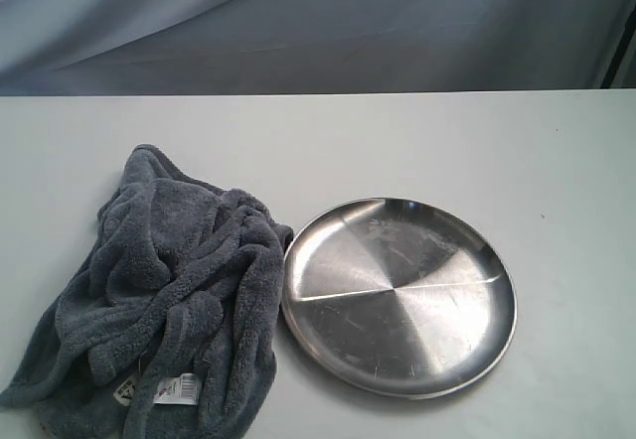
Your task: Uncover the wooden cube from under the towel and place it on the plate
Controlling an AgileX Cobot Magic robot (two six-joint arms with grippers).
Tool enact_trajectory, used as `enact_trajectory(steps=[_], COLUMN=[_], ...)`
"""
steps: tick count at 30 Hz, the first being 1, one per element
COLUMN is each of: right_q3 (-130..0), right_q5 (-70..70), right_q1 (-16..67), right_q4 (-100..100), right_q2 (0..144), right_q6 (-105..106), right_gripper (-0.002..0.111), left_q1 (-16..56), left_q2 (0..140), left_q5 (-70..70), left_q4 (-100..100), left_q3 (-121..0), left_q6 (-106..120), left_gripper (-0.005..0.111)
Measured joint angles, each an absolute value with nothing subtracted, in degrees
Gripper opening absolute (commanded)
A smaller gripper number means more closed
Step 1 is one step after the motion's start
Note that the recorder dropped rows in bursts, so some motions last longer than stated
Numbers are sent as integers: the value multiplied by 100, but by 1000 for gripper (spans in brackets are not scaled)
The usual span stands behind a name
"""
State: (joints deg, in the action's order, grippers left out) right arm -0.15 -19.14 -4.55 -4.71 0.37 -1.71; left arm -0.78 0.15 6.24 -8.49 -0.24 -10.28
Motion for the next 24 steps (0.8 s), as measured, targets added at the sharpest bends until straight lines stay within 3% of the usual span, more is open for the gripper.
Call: enact_trajectory(steps=[10,24], right_q3=[-15,-15], right_q5=[-1914,-1914], right_q1=[-455,-455], right_q4=[-471,-471], right_q2=[37,37], right_q6=[-171,-171], right_gripper=[3,3], left_q1=[-78,-78], left_q2=[15,15], left_q5=[-727,1540], left_q4=[317,373], left_q3=[-24,-1651], left_q6=[-1244,-1299], left_gripper=[0,0])
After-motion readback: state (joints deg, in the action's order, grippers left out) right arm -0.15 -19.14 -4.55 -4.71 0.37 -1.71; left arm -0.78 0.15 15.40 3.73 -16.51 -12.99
